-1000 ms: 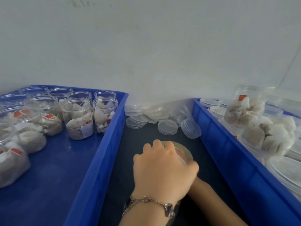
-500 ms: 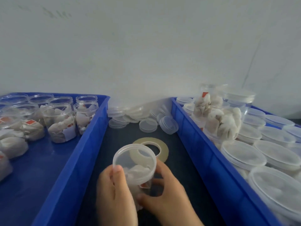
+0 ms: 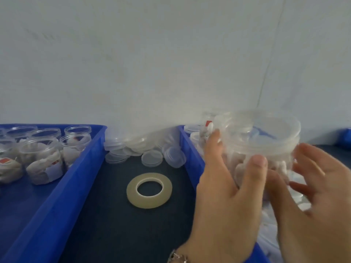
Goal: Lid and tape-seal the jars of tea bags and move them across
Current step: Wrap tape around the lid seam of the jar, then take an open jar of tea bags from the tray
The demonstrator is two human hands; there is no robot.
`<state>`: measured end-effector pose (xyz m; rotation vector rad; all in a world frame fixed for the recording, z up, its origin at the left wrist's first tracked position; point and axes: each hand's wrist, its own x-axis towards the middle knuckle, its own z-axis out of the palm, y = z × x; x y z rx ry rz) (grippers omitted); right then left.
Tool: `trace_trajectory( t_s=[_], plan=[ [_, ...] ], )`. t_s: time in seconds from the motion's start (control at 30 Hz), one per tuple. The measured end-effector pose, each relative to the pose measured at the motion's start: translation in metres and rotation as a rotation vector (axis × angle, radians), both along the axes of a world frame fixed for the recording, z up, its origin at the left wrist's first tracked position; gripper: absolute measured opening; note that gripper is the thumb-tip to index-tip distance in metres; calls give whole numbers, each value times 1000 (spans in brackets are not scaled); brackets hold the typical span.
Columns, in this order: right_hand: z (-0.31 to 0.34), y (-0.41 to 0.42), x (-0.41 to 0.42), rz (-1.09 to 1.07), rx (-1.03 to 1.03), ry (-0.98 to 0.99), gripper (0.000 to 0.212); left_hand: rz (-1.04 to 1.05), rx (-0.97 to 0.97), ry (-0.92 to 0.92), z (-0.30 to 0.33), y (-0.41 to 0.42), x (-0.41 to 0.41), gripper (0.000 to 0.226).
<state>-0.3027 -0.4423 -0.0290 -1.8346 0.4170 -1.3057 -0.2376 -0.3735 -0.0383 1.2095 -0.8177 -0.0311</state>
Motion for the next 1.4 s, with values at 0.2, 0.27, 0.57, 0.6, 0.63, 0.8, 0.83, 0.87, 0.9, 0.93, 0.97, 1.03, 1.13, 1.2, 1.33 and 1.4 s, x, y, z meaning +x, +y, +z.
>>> trace_trajectory(
  t_s=[0.2, 0.27, 0.57, 0.6, 0.63, 0.8, 0.83, 0.87, 0.9, 0.93, 0.97, 1.03, 1.13, 1.2, 1.33, 1.4],
  plan=[
    [-14, -45, 8, 152, 290, 51, 49, 43, 191, -7, -17, -26, 4, 73],
    [-20, -51, 13, 144, 305, 45, 52, 79, 268, -55, -20, -31, 4, 80],
    [-27, -46, 26, 220, 277, 5, 47, 53, 318, -85, -24, -43, 15, 84],
    [-24, -43, 27, 247, 264, 7, 48, 56, 314, -90, -24, -44, 17, 83],
    [-23, -41, 28, 263, 248, 17, 53, 57, 314, -98, -24, -45, 19, 80],
    [-24, -42, 25, 210, 289, 186, 81, 93, 394, -168, -24, -29, 22, 68],
    [-23, -41, 23, 121, 260, 196, 89, 119, 401, -164, -22, -21, 20, 68],
    [-21, -37, 22, 54, 207, 180, 94, 148, 398, -141, -20, -10, 17, 68],
    [-19, -30, 22, 21, 145, 140, 96, 178, 388, -110, -18, 2, 15, 69],
    [-18, -19, 23, 15, 81, 88, 96, 207, 373, -81, -15, 15, 12, 70],
    [-18, -8, 24, 31, 18, 40, 96, 233, 357, -60, -12, 28, 9, 70],
    [-20, 19, 31, 119, -63, -28, 96, 282, 330, -51, -6, 55, 4, 71],
    [-25, 69, 43, 300, -71, -61, 84, 395, 337, -53, 6, 94, 1, 65],
    [-28, 99, 52, 357, -129, -27, 84, 469, 356, 3, 16, 121, 2, 60],
    [-33, 145, 69, 465, -211, 84, 91, 686, 363, 72, 18, 179, 11, 79],
    [-31, 166, 78, 550, -212, 139, 85, 812, 354, 92, 18, 210, 15, 81]
  ],
)
